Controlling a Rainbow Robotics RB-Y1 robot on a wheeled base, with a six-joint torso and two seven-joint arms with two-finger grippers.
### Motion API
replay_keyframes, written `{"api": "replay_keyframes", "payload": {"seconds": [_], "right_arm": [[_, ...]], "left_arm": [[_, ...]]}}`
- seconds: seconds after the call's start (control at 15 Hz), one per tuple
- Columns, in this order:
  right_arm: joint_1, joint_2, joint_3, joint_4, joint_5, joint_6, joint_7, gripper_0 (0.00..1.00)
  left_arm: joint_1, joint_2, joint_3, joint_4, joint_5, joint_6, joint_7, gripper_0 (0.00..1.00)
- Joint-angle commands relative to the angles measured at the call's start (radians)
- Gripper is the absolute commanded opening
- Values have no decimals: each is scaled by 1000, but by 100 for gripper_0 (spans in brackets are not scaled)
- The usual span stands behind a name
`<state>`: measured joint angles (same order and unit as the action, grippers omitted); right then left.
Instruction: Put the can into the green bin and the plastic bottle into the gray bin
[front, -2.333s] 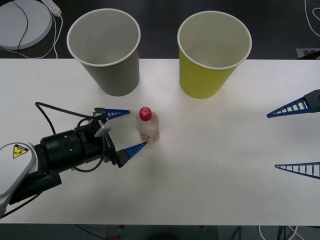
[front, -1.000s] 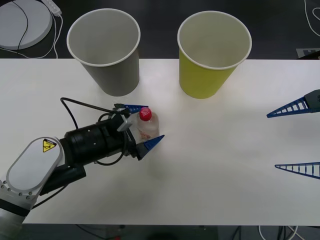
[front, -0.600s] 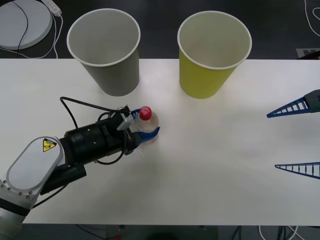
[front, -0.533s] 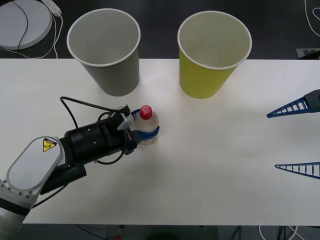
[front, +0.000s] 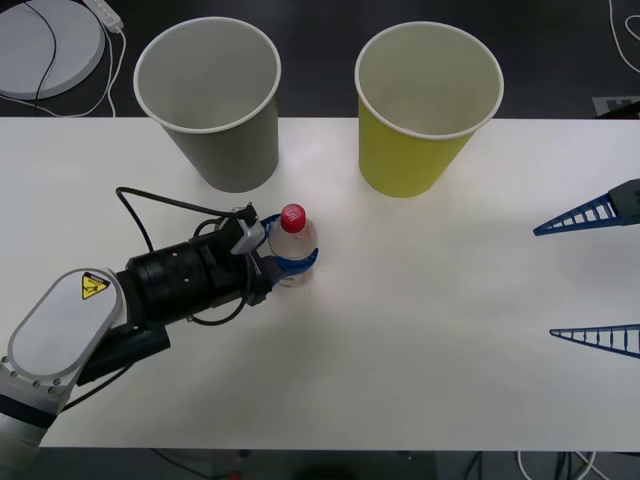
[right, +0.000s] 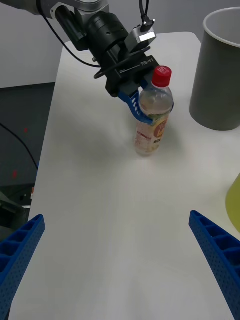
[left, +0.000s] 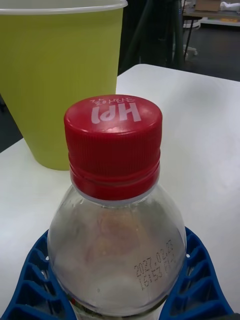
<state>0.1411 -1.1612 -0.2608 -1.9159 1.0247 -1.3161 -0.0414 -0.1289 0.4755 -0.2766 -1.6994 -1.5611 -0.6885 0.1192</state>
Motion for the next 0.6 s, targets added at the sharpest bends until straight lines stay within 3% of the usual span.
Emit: {"api": "replay_keyframes", "payload": {"seconds": [0.07, 0.33, 0.6], "right_arm": [[0, 0, 0, 0, 0, 0, 0, 100], [0, 0, 0, 0, 0, 0, 0, 100], [0, 0, 0, 0, 0, 0, 0, 100]], "left_arm": [[0, 35, 1, -25, 9, -2, 40, 0], [0, 120, 1, -89, -10, -19, 155, 0], [0, 193, 2, -109, 56, -17, 175, 0]]}}
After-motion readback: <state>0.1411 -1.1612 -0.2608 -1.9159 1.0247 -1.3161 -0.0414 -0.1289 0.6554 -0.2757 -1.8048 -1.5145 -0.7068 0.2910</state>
